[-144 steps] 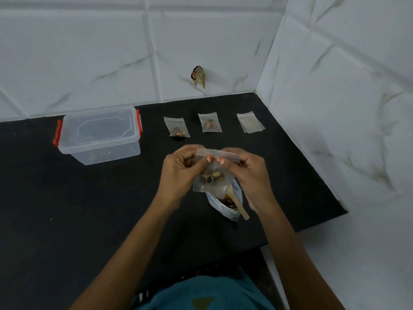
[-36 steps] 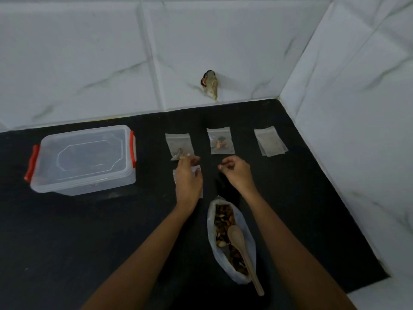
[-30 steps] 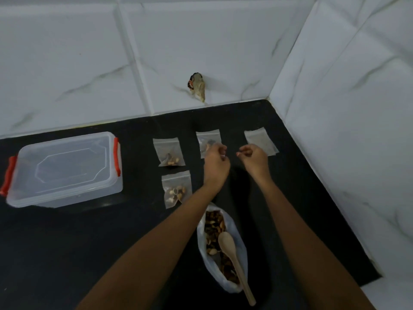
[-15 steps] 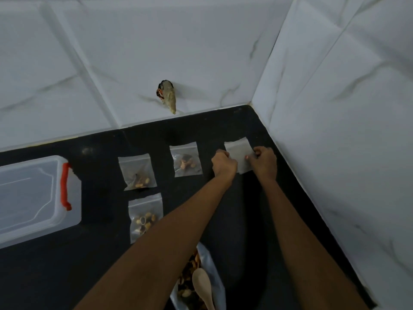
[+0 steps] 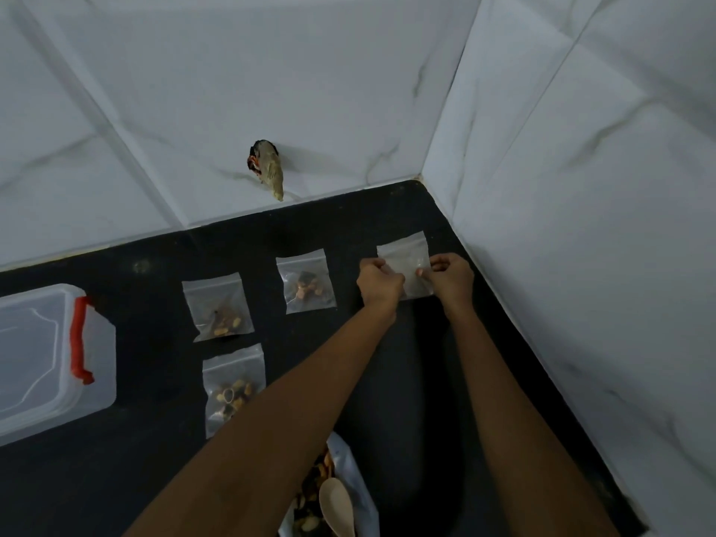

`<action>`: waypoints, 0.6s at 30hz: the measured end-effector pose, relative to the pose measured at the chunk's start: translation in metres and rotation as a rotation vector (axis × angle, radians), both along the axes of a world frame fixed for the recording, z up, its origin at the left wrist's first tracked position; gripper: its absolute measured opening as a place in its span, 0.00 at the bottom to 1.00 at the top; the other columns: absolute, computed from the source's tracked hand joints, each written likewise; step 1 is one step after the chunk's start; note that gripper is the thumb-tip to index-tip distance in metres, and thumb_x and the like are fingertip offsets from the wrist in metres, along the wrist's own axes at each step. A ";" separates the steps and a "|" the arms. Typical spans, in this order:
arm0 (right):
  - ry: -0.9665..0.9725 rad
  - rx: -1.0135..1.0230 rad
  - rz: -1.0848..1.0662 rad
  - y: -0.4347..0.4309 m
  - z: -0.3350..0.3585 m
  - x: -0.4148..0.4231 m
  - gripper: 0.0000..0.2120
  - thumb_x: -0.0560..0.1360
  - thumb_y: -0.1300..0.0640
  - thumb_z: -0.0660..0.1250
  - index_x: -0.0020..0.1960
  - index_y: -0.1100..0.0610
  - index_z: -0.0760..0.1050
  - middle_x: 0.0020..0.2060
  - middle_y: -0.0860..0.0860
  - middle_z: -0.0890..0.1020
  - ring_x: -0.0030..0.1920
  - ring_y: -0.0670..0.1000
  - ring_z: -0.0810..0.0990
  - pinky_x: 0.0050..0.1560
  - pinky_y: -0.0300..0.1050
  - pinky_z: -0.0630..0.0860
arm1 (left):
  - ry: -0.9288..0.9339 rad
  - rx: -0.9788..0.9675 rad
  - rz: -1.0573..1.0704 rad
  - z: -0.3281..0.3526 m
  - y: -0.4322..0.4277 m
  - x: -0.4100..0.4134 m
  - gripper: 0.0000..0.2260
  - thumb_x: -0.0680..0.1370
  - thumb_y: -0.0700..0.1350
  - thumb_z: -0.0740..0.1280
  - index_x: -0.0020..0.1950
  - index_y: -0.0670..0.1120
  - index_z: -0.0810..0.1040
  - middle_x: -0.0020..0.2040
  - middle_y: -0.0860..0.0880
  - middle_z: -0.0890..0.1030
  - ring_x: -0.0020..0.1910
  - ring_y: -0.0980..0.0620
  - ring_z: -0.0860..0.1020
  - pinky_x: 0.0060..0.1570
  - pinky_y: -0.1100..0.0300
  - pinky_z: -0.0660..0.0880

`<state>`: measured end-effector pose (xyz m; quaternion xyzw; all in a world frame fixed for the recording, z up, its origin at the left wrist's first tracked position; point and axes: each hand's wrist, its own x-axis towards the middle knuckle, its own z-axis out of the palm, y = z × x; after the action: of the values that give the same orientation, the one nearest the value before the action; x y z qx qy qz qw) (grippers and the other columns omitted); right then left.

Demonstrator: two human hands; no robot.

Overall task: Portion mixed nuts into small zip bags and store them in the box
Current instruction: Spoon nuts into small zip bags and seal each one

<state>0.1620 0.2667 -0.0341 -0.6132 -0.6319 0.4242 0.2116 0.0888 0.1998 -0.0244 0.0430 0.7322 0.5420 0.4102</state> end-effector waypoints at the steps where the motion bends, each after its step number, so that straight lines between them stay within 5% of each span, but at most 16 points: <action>1: 0.032 -0.006 -0.009 0.000 0.002 0.002 0.13 0.70 0.65 0.71 0.53 0.62 0.75 0.49 0.55 0.78 0.47 0.50 0.76 0.47 0.41 0.72 | 0.013 0.024 0.003 0.001 -0.002 0.001 0.16 0.73 0.30 0.63 0.57 0.42 0.69 0.51 0.44 0.74 0.51 0.46 0.77 0.49 0.55 0.77; 5: 0.145 -0.026 -0.040 -0.006 0.012 0.010 0.11 0.70 0.64 0.71 0.51 0.62 0.76 0.48 0.56 0.80 0.46 0.50 0.77 0.43 0.40 0.72 | 0.068 0.082 -0.001 0.007 -0.015 0.009 0.18 0.73 0.30 0.63 0.61 0.41 0.68 0.50 0.45 0.74 0.47 0.52 0.74 0.37 0.67 0.71; 14: 0.314 -0.144 -0.026 -0.067 0.052 0.026 0.12 0.71 0.63 0.70 0.53 0.60 0.75 0.47 0.52 0.78 0.47 0.47 0.77 0.38 0.33 0.71 | 0.082 0.212 0.007 0.038 -0.075 0.021 0.15 0.77 0.41 0.66 0.62 0.43 0.68 0.51 0.46 0.76 0.51 0.52 0.76 0.52 0.59 0.75; 18: 0.371 -0.189 0.030 -0.117 0.078 0.034 0.09 0.71 0.62 0.69 0.49 0.54 0.73 0.43 0.46 0.76 0.42 0.41 0.75 0.38 0.33 0.71 | 0.169 0.262 -0.082 0.058 -0.120 0.023 0.09 0.77 0.44 0.65 0.56 0.42 0.75 0.49 0.46 0.79 0.48 0.53 0.78 0.46 0.62 0.76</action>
<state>0.1957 0.1500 0.0443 -0.5324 -0.5485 0.5903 0.2594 0.1119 0.0799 0.0338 0.1715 0.6849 0.6100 0.3597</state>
